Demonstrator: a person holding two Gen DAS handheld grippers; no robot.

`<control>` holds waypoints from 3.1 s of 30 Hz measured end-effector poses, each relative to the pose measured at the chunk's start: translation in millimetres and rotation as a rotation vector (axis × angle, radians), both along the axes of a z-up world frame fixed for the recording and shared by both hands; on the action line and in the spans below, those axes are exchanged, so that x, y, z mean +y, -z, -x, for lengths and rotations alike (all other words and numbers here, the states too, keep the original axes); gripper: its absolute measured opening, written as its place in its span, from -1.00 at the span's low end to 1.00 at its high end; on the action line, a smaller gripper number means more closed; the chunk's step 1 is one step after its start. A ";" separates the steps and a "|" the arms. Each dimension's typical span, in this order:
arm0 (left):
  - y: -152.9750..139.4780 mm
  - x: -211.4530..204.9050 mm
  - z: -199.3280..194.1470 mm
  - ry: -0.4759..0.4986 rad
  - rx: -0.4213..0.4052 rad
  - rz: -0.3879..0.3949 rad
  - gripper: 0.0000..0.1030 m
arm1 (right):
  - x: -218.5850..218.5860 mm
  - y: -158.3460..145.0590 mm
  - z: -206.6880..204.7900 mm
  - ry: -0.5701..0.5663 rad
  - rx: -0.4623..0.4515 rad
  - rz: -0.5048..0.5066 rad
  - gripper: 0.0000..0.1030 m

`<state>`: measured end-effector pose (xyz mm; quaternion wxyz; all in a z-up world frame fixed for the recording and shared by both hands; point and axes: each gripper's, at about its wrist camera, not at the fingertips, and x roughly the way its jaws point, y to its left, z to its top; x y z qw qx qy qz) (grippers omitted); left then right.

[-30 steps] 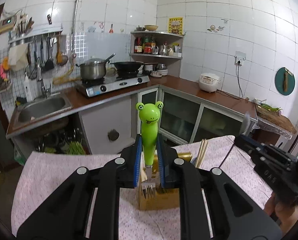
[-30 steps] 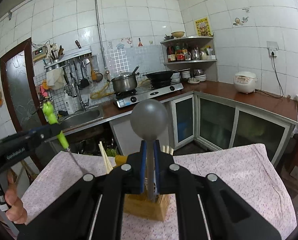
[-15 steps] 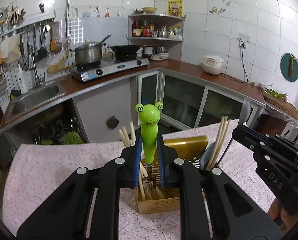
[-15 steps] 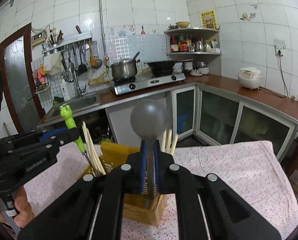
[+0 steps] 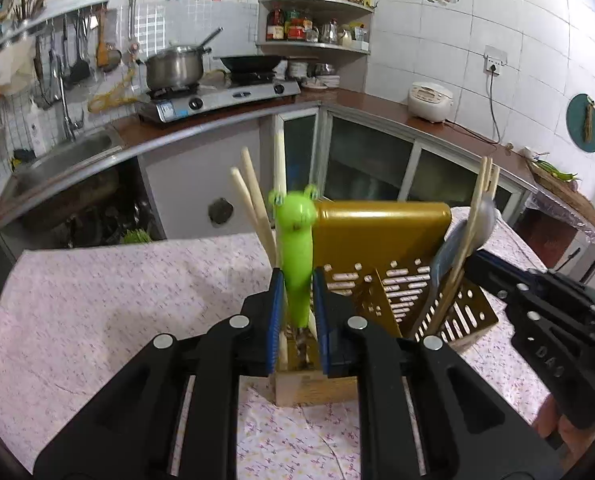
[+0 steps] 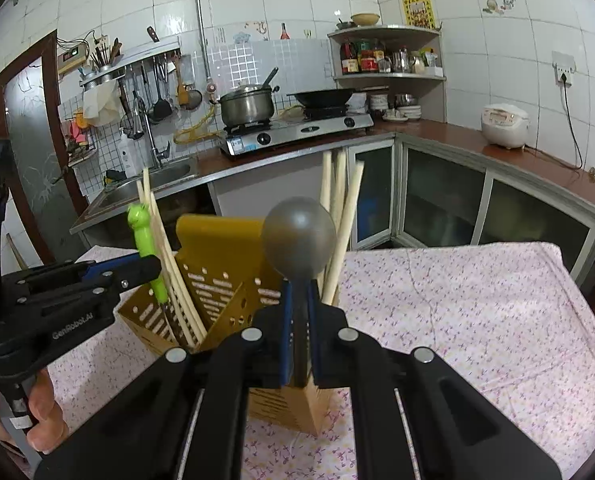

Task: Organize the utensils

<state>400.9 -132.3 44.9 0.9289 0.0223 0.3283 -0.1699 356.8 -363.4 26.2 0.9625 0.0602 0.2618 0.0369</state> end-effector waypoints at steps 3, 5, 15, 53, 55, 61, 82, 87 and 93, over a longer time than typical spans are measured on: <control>2.7 4.9 0.6 -0.008 0.001 0.014 -0.73 | 2.2 6.4 -1.4 0.001 0.007 0.006 -0.85; 1.9 8.7 1.2 -0.014 -0.001 0.027 -0.73 | 2.1 9.5 -2.6 0.002 0.010 0.005 -0.85; -26.2 40.4 34.2 -0.055 -0.058 0.079 0.40 | -2.8 4.3 9.4 -0.006 0.011 -0.020 -0.79; 1.6 115.9 330.2 -0.257 -0.331 -0.037 0.91 | 81.6 -7.7 310.5 0.258 -0.236 0.199 0.92; 4.3 118.3 333.2 -0.257 -0.324 -0.024 0.91 | 79.1 -5.8 313.5 0.268 -0.233 0.198 0.92; 8.8 120.2 338.0 -0.256 -0.312 -0.009 0.91 | 74.0 -3.2 318.3 0.291 -0.226 0.193 0.92; 15.8 120.7 336.9 -0.248 -0.298 0.008 0.91 | 69.5 5.6 319.0 0.291 -0.201 0.166 0.92; 15.5 119.8 338.0 -0.254 -0.305 0.001 0.91 | 68.8 6.4 318.2 0.296 -0.200 0.176 0.92; 15.5 116.8 337.8 -0.251 -0.302 -0.005 0.91 | 68.0 6.8 316.9 0.294 -0.198 0.174 0.92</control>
